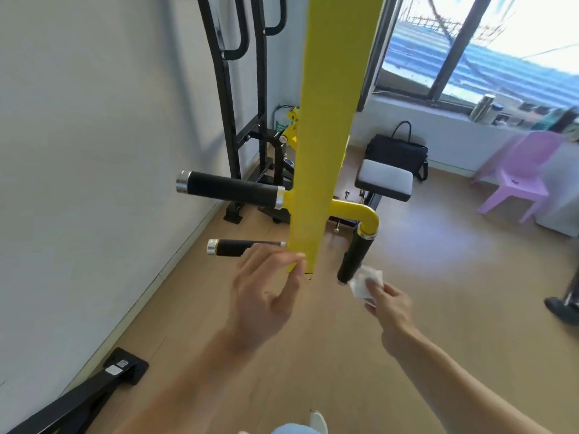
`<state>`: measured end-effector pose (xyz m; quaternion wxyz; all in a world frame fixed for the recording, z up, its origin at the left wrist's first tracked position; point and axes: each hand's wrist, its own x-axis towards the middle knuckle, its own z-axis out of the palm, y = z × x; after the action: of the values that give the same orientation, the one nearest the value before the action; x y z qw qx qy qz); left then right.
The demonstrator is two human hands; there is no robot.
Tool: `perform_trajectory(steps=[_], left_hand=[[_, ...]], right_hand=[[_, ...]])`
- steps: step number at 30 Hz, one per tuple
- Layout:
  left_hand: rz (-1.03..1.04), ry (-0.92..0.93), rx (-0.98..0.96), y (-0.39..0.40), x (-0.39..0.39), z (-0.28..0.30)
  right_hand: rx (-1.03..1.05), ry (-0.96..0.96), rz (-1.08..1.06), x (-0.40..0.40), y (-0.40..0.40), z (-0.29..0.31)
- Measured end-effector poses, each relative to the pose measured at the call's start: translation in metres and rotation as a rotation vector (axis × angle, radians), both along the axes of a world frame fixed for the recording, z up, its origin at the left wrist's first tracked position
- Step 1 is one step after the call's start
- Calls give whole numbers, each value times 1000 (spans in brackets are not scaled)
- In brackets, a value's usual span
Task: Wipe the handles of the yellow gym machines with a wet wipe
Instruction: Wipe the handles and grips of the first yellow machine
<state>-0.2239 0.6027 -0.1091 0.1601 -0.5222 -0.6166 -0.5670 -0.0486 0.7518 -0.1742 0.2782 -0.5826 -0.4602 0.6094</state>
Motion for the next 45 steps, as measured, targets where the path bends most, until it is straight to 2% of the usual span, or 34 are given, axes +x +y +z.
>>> perform_trajectory(steps=[2,5,8,10,14,18,22,25,31,37,39,43,45], left_hand=[[-108,64,-11,20,16,18],[-150,164,-119,52,28,44],[-31,327,-351,74,34,64],[46,409,-504,79,41,68],[153,539,-686,84,51,61],[140,554,-709,85,45,62],[118,554,-725,84,44,62],[122,562,-737,85,43,62],[129,574,-712,83,44,64],[126,590,-718,83,42,64],[129,589,-719,82,43,64],[124,584,-689,82,45,62],[115,573,-676,81,46,62]], right_hand=[[79,138,-144,-3,10,15],[290,208,-114,-22,15,42],[575,235,23,-31,1,50],[664,237,93,-27,-7,41],[823,80,158,-14,-1,12],[779,-51,130,-13,10,5],[667,-112,265,-26,23,12],[717,-154,330,-39,17,14],[900,-38,194,-59,15,33],[686,-317,388,-46,16,-12],[711,-269,396,-44,18,-12],[936,-77,236,-52,29,24],[895,-53,211,-53,28,22]])
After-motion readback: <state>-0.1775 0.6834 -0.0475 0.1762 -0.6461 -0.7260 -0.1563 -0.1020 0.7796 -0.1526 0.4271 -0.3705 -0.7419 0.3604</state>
